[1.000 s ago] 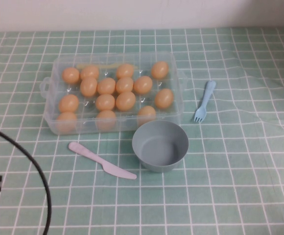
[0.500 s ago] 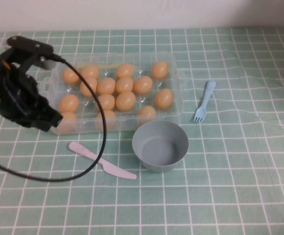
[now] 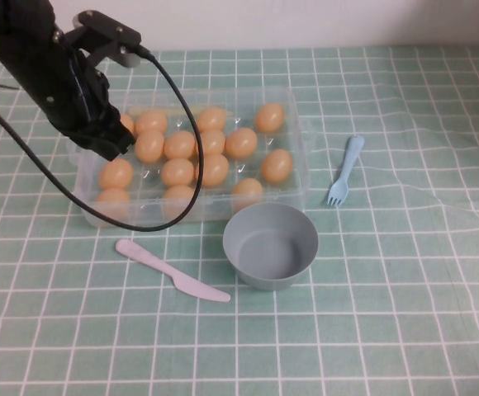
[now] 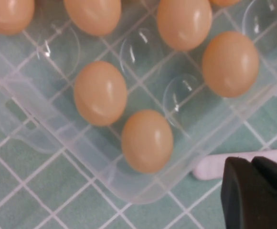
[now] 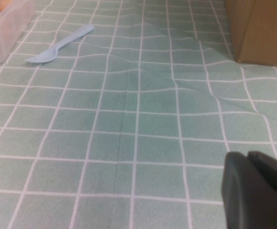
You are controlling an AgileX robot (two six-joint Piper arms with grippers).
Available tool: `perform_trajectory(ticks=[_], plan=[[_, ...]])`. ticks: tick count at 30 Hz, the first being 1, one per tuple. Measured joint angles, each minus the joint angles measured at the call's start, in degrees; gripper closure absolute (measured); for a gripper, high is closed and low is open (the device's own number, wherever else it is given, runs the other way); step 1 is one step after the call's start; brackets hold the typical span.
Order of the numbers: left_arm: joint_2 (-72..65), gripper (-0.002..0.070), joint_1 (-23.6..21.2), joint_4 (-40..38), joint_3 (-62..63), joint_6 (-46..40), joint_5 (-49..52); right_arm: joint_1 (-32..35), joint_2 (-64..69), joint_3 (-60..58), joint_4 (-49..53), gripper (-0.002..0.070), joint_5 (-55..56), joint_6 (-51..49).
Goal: Take an egg out of the egg box
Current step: Pick up the egg from the plastic box
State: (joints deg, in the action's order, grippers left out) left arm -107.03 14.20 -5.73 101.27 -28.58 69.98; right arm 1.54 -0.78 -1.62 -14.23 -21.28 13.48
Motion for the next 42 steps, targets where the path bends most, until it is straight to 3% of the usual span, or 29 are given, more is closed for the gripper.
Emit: perform_trajectory(ticks=[12,14,18,23,42], plan=[[-5.5,0.0661,0.1,5.0,0.3,-1.4,-2.1,0.0,0.0,0.0,0.0,0.0694,0.0,0.0],[-6.0,0.061,0.2,6.2,0.4,-1.7,-2.6,0.0,0.0,0.0,0.0,0.0694,0.0,0.0],[-7.5,0.0428,0.2,7.0,0.5,-1.8,-4.2,0.0,0.0,0.0,0.0,0.0694,0.0,0.0],[-8.7,0.0317,0.2,7.0,0.6,-1.8,-8.2,0.0,0.0,0.0,0.0,0.0694,0.0,0.0],[-12.4,0.0298,0.4,9.2,0.8,-5.1,-14.0,0.0,0.0,0.0,0.0,0.0694,0.0,0.0]])
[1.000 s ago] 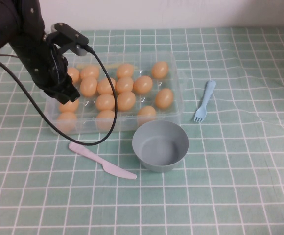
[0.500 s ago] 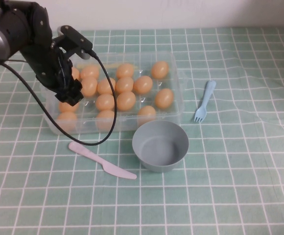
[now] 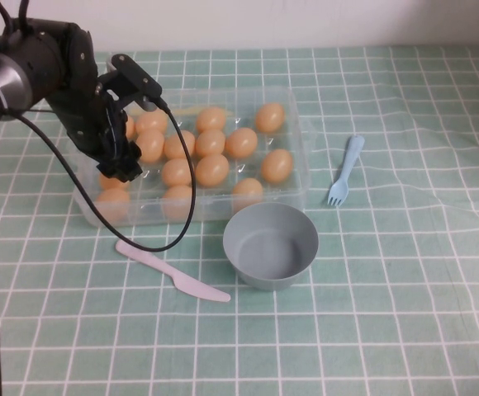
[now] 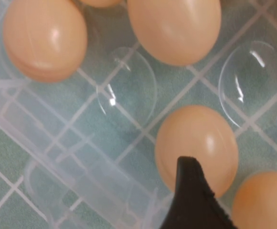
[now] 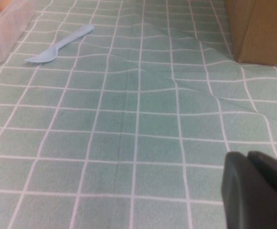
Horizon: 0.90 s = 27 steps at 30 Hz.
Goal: Take an egg out of the egg box
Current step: Pick up the egg from the plastic box
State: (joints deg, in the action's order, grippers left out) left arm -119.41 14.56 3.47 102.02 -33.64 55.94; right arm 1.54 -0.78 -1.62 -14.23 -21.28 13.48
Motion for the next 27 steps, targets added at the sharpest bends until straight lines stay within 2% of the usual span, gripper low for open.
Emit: perform_trajectory(ticks=[27], plan=[[-3.4,0.0297,0.2,3.2,0.1,-0.1,-2.5,0.0,0.0,0.0,0.0,0.0694,0.0,0.0]])
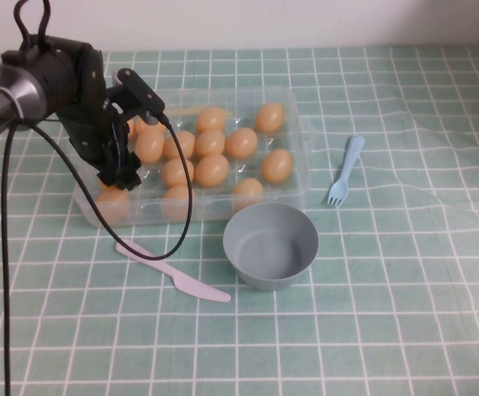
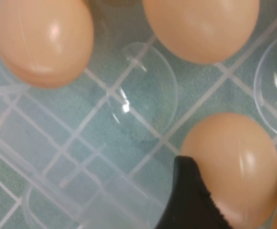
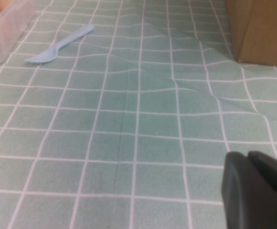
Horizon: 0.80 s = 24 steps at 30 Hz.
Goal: Take an egg out of the egg box
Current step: Pick up the egg from the plastic box
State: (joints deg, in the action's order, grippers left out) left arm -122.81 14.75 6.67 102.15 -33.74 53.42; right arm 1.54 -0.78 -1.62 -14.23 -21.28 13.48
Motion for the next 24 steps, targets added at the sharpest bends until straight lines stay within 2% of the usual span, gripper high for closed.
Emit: perform_trajectory(ticks=[18,24], plan=[[-0.9,0.0298,0.0,0.3,0.0,0.5,-1.2,0.0,0.0,0.0,0.0,0.0694,0.0,0.0],[-0.9,0.0327,0.0,0.3,0.0,0.5,-1.3,0.0,0.0,0.0,0.0,0.0694,0.0,0.0]])
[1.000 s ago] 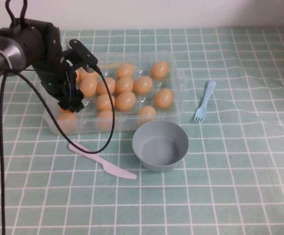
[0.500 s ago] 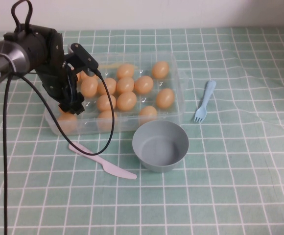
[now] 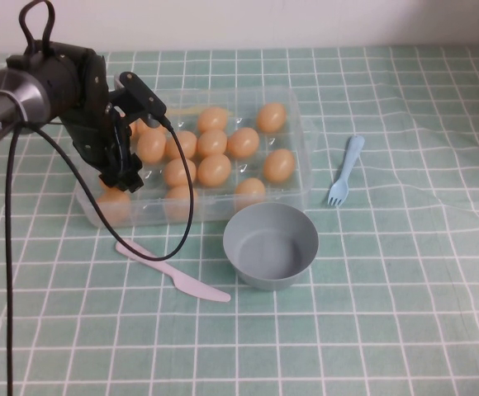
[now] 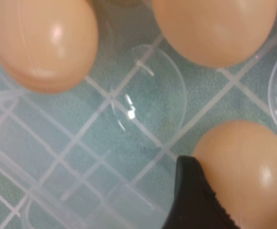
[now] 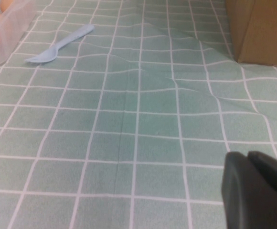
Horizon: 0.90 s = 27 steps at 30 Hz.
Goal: Take an egg out of the egg box
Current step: Pick up the egg from the plastic box
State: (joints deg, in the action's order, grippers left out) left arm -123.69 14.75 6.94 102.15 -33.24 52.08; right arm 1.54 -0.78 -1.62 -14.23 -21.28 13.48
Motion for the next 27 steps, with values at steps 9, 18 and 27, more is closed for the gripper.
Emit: perform_trajectory(ticks=[9,18,27], plan=[[0.6,0.0328,0.0,-0.6,0.0,0.0,-0.1,0.0,0.0,0.0,0.0,0.0694,0.0,0.0],[7.6,0.0329,0.1,-5.3,0.0,0.8,1.8,0.0,0.0,0.0,0.0,0.0694,0.0,0.0],[14.7,0.0329,0.2,-11.4,0.0,0.9,6.6,0.0,0.0,0.0,0.0,0.0694,0.0,0.0]])
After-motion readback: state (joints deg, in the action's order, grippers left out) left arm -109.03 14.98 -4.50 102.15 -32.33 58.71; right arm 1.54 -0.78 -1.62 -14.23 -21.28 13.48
